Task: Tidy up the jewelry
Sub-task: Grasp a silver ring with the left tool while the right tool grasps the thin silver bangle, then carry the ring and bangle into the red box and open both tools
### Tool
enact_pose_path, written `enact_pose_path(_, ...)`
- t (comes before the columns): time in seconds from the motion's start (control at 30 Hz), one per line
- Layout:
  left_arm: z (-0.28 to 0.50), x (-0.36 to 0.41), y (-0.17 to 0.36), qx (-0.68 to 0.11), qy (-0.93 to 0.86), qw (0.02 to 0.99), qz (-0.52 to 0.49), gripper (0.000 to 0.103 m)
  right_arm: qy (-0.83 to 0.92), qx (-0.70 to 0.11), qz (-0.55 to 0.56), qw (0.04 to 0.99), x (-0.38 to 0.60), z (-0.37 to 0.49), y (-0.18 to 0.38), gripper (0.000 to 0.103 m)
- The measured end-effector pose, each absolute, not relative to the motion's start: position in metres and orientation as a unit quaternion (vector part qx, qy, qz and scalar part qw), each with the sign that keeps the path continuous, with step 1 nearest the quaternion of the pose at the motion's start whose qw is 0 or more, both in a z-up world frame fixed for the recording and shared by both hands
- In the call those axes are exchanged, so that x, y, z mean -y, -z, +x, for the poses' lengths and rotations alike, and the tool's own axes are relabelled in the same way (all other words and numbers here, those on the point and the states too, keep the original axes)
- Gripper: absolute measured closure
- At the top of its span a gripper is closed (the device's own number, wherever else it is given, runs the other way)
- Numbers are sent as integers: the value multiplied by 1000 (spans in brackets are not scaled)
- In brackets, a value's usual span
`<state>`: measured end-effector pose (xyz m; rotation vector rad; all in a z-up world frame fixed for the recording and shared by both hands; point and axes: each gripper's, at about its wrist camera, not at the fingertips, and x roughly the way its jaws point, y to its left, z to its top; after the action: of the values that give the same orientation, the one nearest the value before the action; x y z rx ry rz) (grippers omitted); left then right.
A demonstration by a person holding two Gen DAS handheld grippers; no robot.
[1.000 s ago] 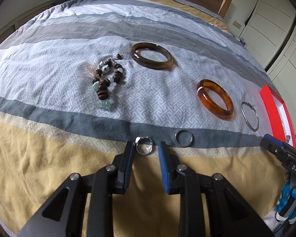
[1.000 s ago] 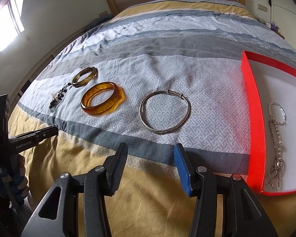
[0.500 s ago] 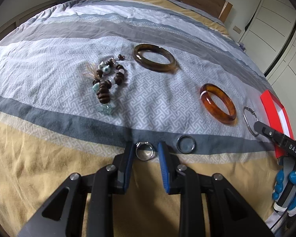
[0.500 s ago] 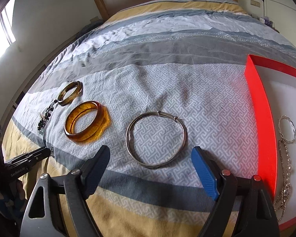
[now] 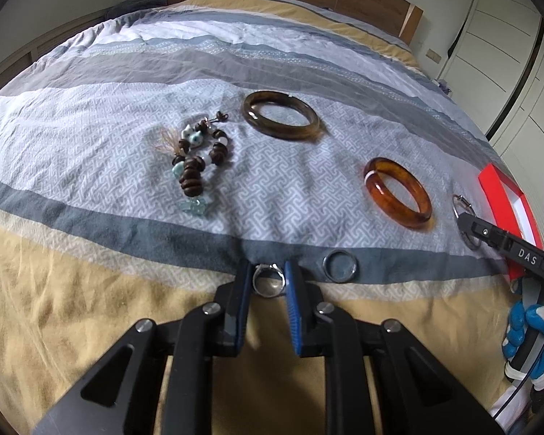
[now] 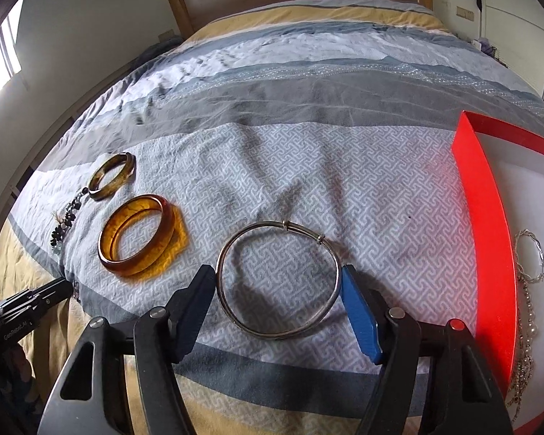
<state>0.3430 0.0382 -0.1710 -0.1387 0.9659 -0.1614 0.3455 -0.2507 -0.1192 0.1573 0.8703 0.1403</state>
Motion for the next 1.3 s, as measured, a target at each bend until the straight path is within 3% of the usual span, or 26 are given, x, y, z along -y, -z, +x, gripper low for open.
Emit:
enact_pose_path(0.47, 325, -9, 112, -439, 102, 890, -62, 86, -84, -359, 82, 926, 271, 303, 45, 34)
enact_pose_path(0.9, 332, 205, 89, -436, 279, 856, -4, 86, 23, -374, 91, 923, 421, 240, 48, 34)
enact_pose_path(1.3, 338, 347, 132, -472, 335, 812, 74, 86, -1, -433, 64, 899, 479, 246, 97, 34)
